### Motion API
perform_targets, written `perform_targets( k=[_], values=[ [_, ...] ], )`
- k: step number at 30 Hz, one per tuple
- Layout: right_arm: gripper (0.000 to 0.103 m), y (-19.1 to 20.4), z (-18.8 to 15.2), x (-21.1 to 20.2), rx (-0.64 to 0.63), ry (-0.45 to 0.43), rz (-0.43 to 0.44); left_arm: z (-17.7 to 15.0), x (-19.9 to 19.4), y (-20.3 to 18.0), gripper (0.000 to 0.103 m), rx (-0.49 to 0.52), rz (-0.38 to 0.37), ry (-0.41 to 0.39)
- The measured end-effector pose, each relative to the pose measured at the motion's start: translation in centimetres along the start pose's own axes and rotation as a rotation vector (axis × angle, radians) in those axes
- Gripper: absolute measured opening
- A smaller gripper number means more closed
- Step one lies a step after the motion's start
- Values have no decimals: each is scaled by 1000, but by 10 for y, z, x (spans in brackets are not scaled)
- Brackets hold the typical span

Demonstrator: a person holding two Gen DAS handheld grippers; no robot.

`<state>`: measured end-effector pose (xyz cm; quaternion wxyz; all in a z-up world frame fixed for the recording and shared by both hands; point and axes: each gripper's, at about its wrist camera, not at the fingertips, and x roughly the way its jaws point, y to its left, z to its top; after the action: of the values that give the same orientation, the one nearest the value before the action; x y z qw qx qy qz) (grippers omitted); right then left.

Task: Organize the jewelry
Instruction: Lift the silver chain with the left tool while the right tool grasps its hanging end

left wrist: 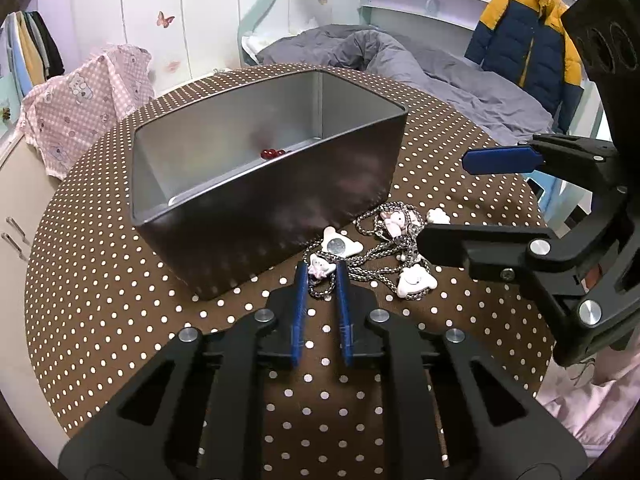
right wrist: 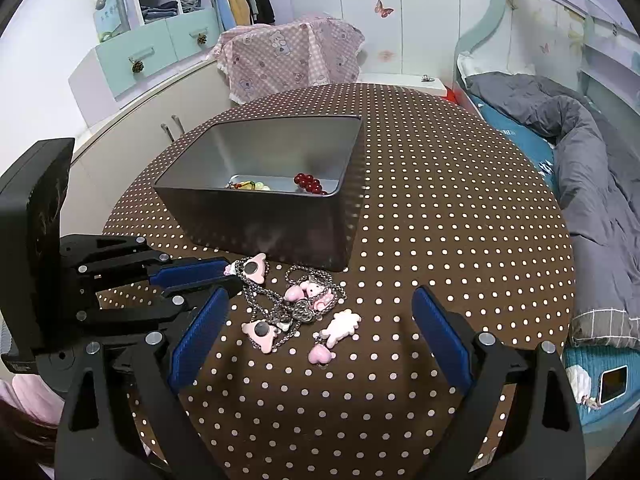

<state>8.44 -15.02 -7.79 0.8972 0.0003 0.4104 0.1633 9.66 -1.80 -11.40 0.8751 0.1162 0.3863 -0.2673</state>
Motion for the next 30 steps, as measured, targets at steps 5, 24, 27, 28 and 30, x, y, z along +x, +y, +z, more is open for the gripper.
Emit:
perform_targets(
  k=[5, 24, 27, 28, 30],
  values=[
    [89, 3, 1, 0, -8, -1, 1, 0, -10, 1, 14, -15, 11, -35],
    [65, 34, 15, 16, -117, 19, 92, 6, -53, 16, 14, -60, 91, -128],
    [50, 43, 15, 24, -147, 37, 131, 2, -54, 22, 14, -74, 90, -124],
    [46, 45, 15, 28, -157, 44, 140, 1, -56, 22, 14, -73, 83, -127],
    [34, 49, 16, 39, -163, 70, 121, 0, -58, 20, 14, -64, 79, -132]
  ],
)
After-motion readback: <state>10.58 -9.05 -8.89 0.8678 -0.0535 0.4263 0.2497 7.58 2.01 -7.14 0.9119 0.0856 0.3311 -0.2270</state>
